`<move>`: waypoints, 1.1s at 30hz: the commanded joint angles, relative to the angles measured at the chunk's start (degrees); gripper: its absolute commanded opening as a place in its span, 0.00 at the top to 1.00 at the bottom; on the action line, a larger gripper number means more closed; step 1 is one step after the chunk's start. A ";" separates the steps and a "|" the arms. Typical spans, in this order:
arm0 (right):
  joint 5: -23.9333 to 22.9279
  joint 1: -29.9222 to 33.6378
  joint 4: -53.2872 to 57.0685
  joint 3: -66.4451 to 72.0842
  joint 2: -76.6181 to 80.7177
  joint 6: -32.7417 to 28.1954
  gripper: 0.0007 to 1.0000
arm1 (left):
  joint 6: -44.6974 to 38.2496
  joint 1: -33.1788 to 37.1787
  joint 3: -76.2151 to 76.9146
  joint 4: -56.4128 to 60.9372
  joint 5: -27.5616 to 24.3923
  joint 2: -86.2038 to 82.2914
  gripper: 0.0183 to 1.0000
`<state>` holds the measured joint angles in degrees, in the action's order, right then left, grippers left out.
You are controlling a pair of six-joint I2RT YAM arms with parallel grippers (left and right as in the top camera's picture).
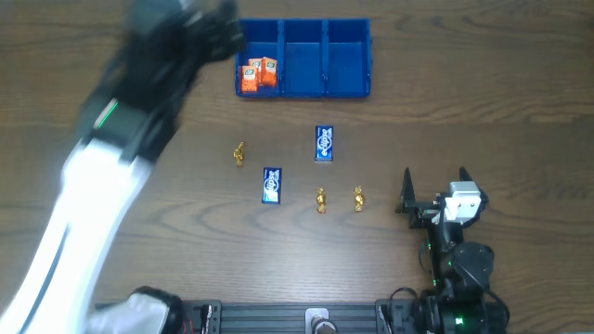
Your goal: Sort Candies Into Trays
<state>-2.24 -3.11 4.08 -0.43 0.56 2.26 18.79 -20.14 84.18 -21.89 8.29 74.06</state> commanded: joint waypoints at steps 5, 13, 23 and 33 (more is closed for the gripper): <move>0.26 0.20 0.52 -0.02 -0.39 -0.83 0.00 | -9.64 12.31 -46.36 19.10 -11.34 -41.48 0.00; 0.26 0.20 0.52 -0.02 -0.39 -0.83 0.00 | -9.57 18.53 -69.29 20.83 -16.44 -63.23 0.00; 0.26 0.20 0.52 -0.02 -0.39 -0.83 0.00 | -9.81 21.03 -79.60 20.81 -16.76 -71.34 0.00; 0.26 0.20 0.52 -0.02 -0.39 -0.83 0.00 | -9.77 21.24 -83.89 18.23 -17.11 -73.88 0.00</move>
<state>-2.26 -3.14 4.08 -0.43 0.47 2.24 10.02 0.75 1.30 -1.56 -7.64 0.82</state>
